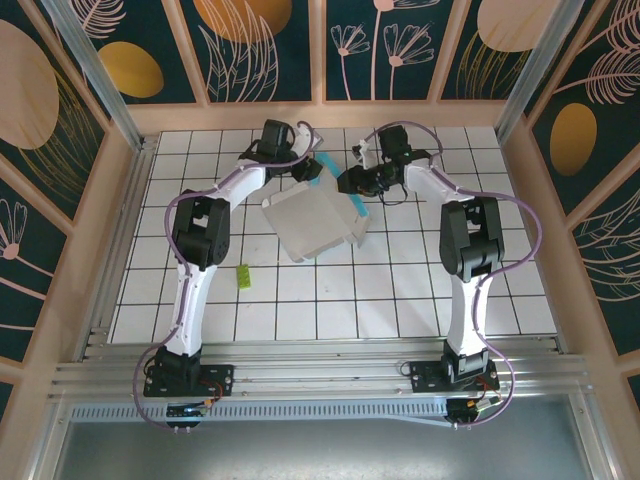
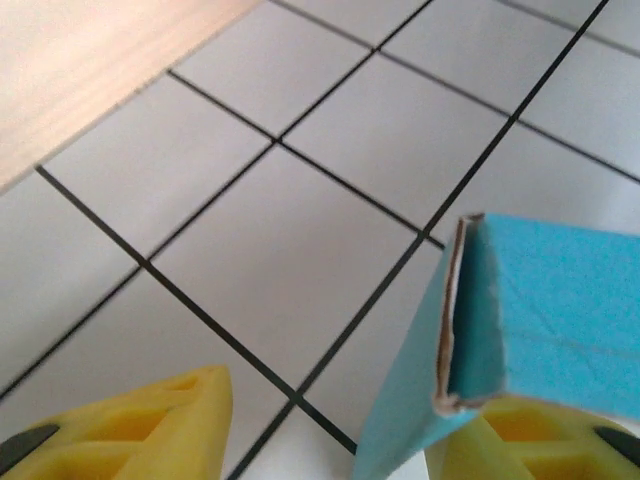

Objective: Fold the paper box

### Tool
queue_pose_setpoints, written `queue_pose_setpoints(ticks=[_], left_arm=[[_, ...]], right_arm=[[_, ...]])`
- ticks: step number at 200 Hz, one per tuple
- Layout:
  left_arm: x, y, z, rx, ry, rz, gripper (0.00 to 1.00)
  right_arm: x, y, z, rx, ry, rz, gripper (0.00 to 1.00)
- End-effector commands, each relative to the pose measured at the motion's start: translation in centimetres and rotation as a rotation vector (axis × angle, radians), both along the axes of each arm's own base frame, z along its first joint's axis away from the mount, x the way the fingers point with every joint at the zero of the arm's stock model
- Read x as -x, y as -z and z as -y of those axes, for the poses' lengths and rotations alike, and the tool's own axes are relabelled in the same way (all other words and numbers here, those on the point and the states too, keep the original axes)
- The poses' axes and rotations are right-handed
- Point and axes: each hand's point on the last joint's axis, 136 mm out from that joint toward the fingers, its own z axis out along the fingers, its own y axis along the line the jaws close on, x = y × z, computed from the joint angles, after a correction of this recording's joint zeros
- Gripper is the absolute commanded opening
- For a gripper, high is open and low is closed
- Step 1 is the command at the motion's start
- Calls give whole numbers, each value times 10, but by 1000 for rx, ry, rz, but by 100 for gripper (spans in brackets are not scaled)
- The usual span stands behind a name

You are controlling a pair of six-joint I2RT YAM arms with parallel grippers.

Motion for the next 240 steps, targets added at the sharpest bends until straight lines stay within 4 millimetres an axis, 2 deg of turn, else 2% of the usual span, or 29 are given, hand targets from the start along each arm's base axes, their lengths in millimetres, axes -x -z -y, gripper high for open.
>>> queue_pose_setpoints(ticks=[1,68,113,141,150,176,190,206,220,240], left_arm=[[7,9,8,2,87,-21,49],[7,20,6,-11,85,-47,28],[9,32,5,-8,77,-79,28],[12,33,6,4,77,-82,14],[12,32,6,8,75,-78,12],[14,22,6,36,59,-66,14],[15,12,3,73,24,-42,30],[16,0,-3,121,-44,-17,33],[23,-12,-9,158,-85,-11,43],[40,-32,-20,207,-137,-11,46]], right_arm=[[-2,-1,-4,17,-15,4,46],[-3,0,-4,23,-10,-1,45],[-4,-2,-2,33,0,4,45],[-7,-5,-3,57,9,19,44],[-8,-5,-3,78,13,30,44],[-15,-10,-1,159,47,97,41],[-19,-14,1,225,54,152,39],[-21,-16,-1,313,32,213,39],[-22,-12,1,409,5,258,38],[-22,-6,5,547,-40,308,38]])
